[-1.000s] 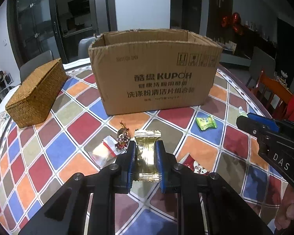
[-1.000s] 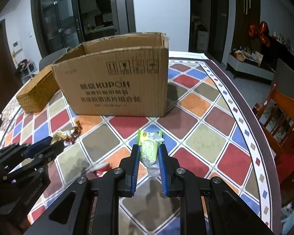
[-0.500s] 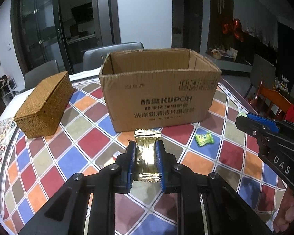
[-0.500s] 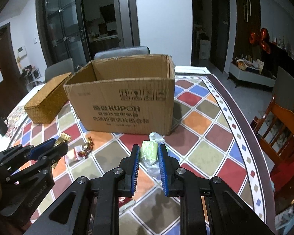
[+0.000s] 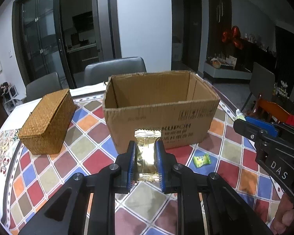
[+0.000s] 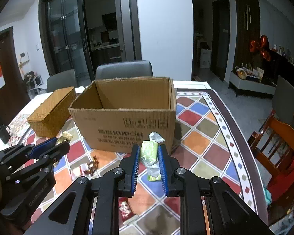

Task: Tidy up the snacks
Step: 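Lift and carry the gold packet and green candy over the cardboard box, then open both tools releasing the gold packet and green candy into box, then withdraw both open tools from the box toward the remaining snacks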

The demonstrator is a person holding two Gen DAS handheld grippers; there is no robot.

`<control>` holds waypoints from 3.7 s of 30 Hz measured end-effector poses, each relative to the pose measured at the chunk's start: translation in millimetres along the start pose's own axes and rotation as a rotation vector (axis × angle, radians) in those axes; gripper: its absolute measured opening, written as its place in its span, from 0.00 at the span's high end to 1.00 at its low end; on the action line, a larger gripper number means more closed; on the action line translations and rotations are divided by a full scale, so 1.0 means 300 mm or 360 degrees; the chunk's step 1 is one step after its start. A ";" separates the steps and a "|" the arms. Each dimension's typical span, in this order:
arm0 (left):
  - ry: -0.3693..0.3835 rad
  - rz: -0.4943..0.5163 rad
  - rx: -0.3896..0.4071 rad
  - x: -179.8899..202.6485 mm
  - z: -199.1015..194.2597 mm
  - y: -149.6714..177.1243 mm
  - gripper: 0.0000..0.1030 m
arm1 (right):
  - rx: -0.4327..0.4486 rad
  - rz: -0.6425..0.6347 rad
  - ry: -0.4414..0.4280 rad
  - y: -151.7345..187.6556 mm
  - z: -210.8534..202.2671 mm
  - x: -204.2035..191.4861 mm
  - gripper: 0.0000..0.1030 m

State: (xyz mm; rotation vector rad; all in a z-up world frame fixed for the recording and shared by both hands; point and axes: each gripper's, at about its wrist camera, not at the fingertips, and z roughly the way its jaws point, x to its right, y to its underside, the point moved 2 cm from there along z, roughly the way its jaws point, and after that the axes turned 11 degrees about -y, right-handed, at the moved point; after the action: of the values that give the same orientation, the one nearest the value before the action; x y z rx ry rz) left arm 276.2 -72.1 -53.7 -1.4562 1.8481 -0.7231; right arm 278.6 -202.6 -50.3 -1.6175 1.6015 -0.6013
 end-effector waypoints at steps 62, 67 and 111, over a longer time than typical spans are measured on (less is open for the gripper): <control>-0.0037 -0.0009 0.0071 -0.032 0.338 -0.318 0.62 | 0.0030 -0.0099 -0.0021 -0.320 0.361 0.045 0.61; -0.0061 -0.0026 0.0083 -0.050 0.329 -0.318 0.48 | 0.0059 -0.0080 0.0004 -0.323 0.348 0.054 0.45; -0.0165 -0.0015 0.0231 -0.168 -0.062 -0.167 0.19 | 0.0160 -0.0073 0.0075 -0.214 -0.026 -0.102 0.22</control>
State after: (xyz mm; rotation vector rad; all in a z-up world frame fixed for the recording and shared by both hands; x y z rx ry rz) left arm 299.9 -33.8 4.4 -1.3835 1.6767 -0.7556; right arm 309.0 -179.4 10.3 -1.5799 1.5462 -0.7376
